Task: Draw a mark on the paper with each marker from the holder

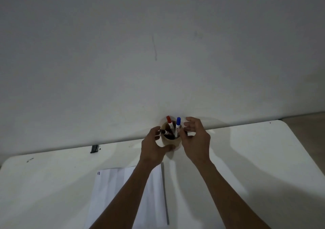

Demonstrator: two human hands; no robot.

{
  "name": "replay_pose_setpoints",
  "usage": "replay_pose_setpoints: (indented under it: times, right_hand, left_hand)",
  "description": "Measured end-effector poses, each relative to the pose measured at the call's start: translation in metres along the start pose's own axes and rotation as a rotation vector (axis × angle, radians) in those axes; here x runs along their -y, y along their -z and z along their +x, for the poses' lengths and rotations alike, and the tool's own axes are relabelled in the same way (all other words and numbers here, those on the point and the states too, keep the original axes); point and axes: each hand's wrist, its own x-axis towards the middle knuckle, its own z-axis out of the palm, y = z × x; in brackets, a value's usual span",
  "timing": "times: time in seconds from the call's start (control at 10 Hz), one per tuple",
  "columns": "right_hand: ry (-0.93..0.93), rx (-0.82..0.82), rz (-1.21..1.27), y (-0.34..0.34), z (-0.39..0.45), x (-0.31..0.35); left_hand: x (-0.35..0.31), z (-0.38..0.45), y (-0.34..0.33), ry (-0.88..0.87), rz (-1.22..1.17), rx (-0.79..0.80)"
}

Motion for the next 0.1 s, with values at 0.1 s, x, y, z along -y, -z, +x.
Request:
replay_pose_setpoints:
  times: [0.1]
  right_hand:
    - [0.017, -0.003, 0.002, 0.0028, -0.01, 0.0085]
  left_hand:
    - [-0.0068, -0.0152, 0.0117, 0.008, -0.013, -0.032]
